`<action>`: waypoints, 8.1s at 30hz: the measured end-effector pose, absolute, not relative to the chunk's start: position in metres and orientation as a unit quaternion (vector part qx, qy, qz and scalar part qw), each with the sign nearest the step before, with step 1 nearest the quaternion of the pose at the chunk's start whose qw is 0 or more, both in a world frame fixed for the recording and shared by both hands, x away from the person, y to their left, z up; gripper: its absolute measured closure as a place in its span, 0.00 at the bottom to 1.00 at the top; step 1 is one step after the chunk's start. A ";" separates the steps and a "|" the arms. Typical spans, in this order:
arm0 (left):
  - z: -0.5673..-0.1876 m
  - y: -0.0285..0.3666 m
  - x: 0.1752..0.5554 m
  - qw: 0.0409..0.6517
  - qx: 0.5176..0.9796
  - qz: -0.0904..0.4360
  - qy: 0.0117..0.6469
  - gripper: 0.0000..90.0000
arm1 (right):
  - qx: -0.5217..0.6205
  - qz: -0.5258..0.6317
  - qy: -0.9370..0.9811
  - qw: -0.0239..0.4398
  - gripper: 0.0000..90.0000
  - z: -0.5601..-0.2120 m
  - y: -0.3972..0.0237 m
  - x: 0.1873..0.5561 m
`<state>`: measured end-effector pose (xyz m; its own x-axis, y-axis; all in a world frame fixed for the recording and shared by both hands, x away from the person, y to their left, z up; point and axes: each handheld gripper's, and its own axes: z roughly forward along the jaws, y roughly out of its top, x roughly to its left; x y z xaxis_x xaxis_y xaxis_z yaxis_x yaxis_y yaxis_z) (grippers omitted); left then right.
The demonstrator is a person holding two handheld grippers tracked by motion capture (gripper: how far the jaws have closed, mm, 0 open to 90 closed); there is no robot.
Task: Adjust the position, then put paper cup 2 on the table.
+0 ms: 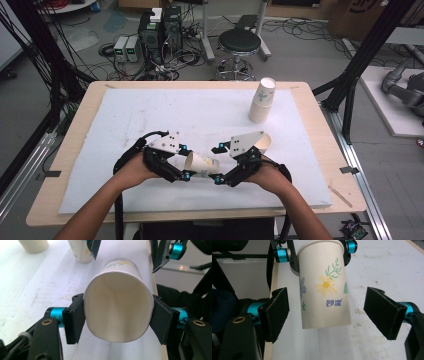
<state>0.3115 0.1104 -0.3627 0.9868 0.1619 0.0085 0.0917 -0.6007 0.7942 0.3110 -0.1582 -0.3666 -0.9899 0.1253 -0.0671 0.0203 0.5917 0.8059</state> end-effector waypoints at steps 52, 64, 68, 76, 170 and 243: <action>-0.346 0.080 0.316 0.339 0.937 0.057 0.059 0.36 | 0.026 0.328 0.942 0.061 0.43 -0.380 -0.114 0.319; -0.348 0.105 0.313 0.439 0.893 0.072 0.070 0.19 | 0.044 0.352 0.934 0.049 0.42 -0.380 -0.126 0.322; -0.352 0.118 0.313 0.473 0.873 0.074 0.095 0.19 | 0.049 0.358 0.931 0.049 0.42 -0.382 -0.133 0.321; -0.367 0.144 0.309 0.543 0.821 0.089 0.152 0.19 | 0.084 0.396 0.913 0.062 0.41 -0.387 -0.153 0.319; -0.426 0.201 0.308 0.606 0.720 0.185 0.284 0.19 | 0.259 0.533 0.786 0.176 0.41 -0.423 -0.133 0.364; -0.418 0.199 0.305 0.620 0.700 0.196 0.297 0.19 | 0.289 0.484 0.797 0.218 0.23 -0.394 -0.254 0.289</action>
